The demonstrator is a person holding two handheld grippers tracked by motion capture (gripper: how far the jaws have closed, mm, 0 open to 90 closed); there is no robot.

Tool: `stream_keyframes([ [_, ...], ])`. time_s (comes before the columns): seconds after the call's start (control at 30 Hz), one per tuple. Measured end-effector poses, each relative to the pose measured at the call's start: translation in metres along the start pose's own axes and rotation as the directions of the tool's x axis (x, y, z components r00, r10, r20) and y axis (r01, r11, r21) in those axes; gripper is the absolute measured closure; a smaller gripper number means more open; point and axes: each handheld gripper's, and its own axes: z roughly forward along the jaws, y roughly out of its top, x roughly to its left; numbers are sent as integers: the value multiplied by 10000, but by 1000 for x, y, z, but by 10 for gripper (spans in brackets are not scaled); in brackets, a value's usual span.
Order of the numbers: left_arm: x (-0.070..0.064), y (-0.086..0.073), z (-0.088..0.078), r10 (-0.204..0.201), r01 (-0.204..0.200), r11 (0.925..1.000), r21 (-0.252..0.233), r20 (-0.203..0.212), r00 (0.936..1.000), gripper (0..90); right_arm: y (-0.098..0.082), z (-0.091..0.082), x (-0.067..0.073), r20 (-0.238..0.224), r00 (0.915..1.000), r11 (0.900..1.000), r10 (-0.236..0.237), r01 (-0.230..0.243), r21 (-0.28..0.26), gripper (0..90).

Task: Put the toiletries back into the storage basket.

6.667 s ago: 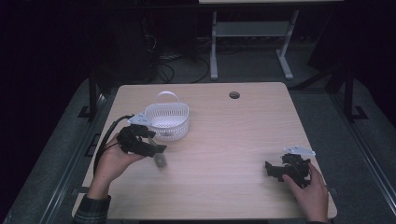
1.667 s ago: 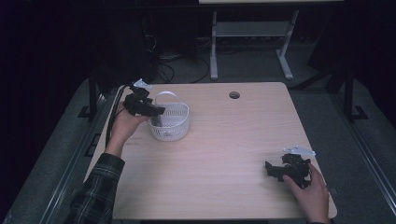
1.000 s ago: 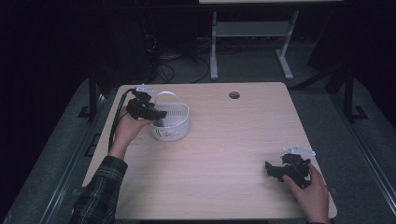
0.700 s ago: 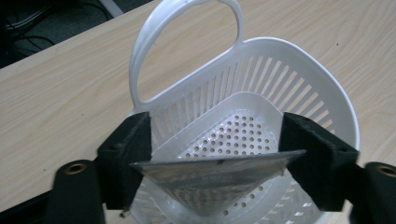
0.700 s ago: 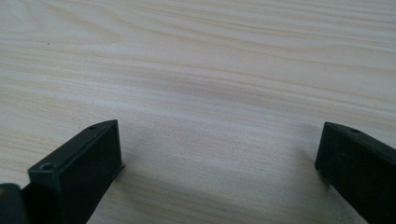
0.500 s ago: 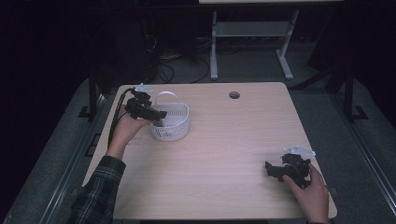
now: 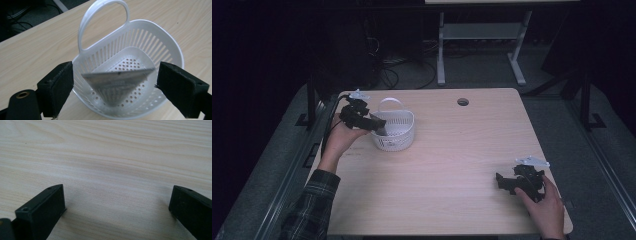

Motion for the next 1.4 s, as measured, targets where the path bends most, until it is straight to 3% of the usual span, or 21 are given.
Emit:
stream_keyframes([
  [0.3, -4, -8, -18, -53, 52, 10000, 55, 206, 9998, 130, 0, 0, 0, 0, 10000, 10000, -2, 2, 0, 0],
  [0.67, -15, -28, -39, 96, -94, 9997, -206, 96, 9999, 130, 0, 0, 0, -2, 10000, 10000, 8, -8, 5, 0],
  [0.9, -26, -54, -47, 193, -191, 9994, -281, 54, 9998, 130, 0, 0, 0, -8, 10000, 10000, -4, 4, -1, 0],
  [1.27, -43, -89, -46, 384, -377, 9986, -361, 195, 9991, 131, 0, 0, 0, 1, 10000, 10000, -6, 6, -2, 0],
  [1.4, -51, -105, -43, 488, -478, 9971, -590, 151, 9987, 131, 0, 0, 0, 0, 10000, 10000, 3, -3, 1, 0],
])
